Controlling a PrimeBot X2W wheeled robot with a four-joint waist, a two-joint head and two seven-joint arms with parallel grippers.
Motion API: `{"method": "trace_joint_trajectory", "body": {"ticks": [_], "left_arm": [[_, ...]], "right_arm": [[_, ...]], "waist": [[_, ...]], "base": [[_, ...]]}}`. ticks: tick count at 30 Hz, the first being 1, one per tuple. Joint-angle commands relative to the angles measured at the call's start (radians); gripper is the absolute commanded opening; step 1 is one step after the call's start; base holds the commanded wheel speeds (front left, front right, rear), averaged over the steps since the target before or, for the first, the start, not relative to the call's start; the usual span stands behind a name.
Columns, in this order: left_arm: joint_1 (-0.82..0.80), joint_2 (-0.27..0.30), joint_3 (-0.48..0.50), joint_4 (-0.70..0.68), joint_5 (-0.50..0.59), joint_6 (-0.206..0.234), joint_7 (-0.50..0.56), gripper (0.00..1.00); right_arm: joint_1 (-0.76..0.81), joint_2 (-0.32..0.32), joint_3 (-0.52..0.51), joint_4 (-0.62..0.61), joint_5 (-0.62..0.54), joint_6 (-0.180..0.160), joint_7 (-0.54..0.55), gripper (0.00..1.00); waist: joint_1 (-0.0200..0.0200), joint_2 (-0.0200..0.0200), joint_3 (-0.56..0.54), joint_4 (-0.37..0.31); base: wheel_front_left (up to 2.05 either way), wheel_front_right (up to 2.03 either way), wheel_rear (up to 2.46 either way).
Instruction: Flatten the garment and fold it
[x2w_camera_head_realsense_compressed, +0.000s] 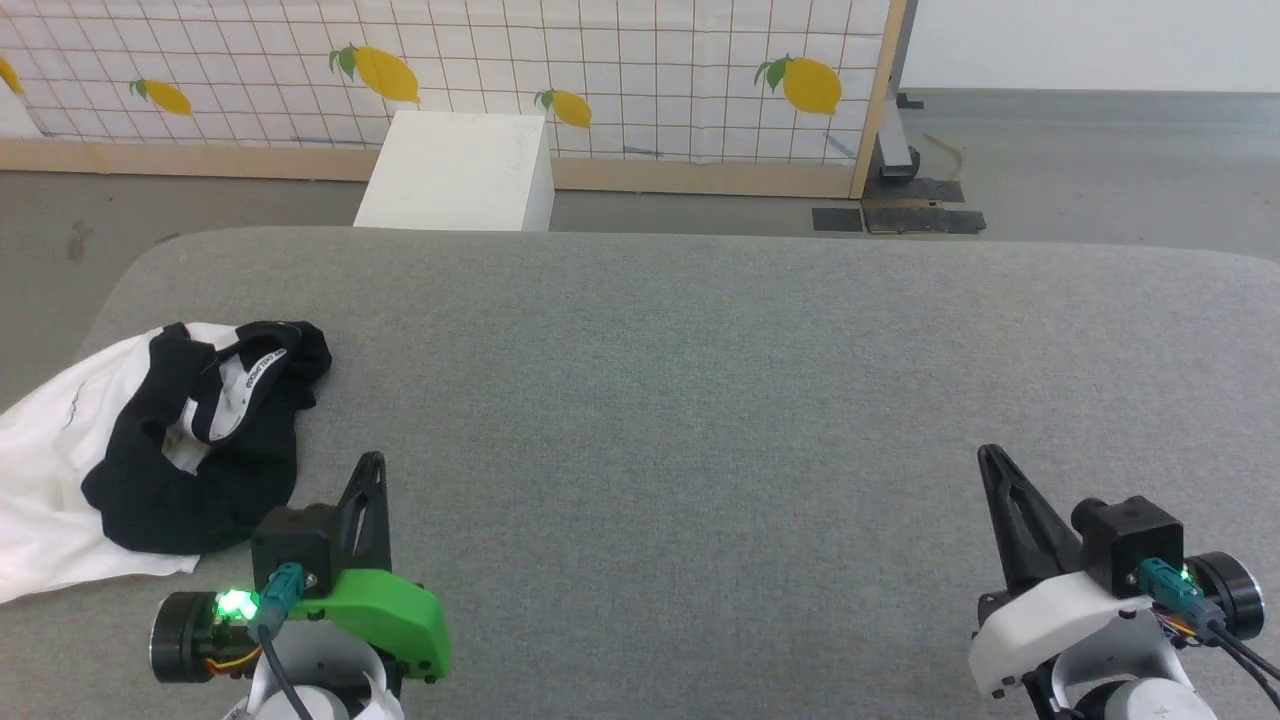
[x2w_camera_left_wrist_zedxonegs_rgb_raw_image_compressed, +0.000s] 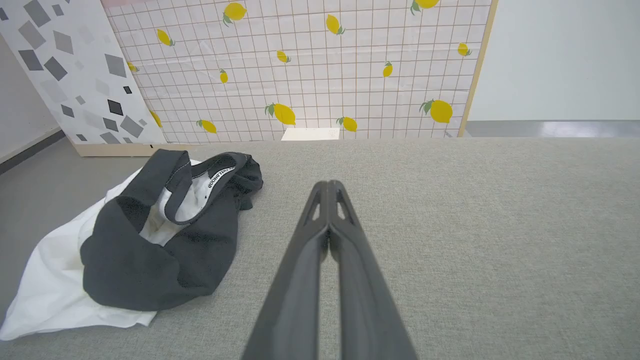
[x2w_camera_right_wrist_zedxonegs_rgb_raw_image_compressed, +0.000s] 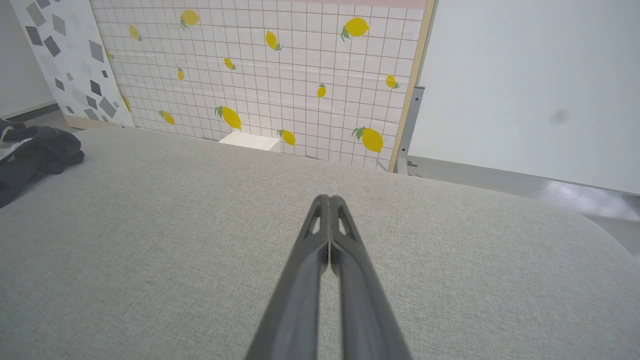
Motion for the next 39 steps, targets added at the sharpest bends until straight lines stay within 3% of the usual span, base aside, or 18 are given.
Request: {"method": "trace_joint_trajectory", "body": {"ticks": [1,2,21,39], "left_arm": [[0.012,-0.003,0.003,-0.003,0.013,0.007,0.001,0.00],[0.000,0.000,0.000,0.000,0.000,0.000,0.000,1.00],[-0.023,0.001,-0.035,0.037,-0.030,0.018,-0.033,1.00],[-0.036,0.020,-0.058,0.067,-0.060,0.042,-0.071,1.00]], "right_arm": [[-0.016,0.002,0.001,-0.006,-0.006,-0.002,0.003,0.00],[0.000,0.000,0.000,0.000,0.000,0.000,0.000,1.00],[-0.008,0.000,-0.005,0.014,0.010,0.000,-0.024,1.00],[-0.016,0.001,0.004,0.031,0.022,0.000,-0.046,1.00]], "waist": [[0.0000,-0.0001,0.000,0.000],[0.0000,-0.0001,0.000,0.000],[0.0000,-0.0001,0.000,0.035],[0.0000,-0.0001,-0.003,0.172]], "base": [[0.00,0.00,0.00],[0.00,0.00,0.00],[0.00,0.00,0.00],[0.00,0.00,0.00]]}}
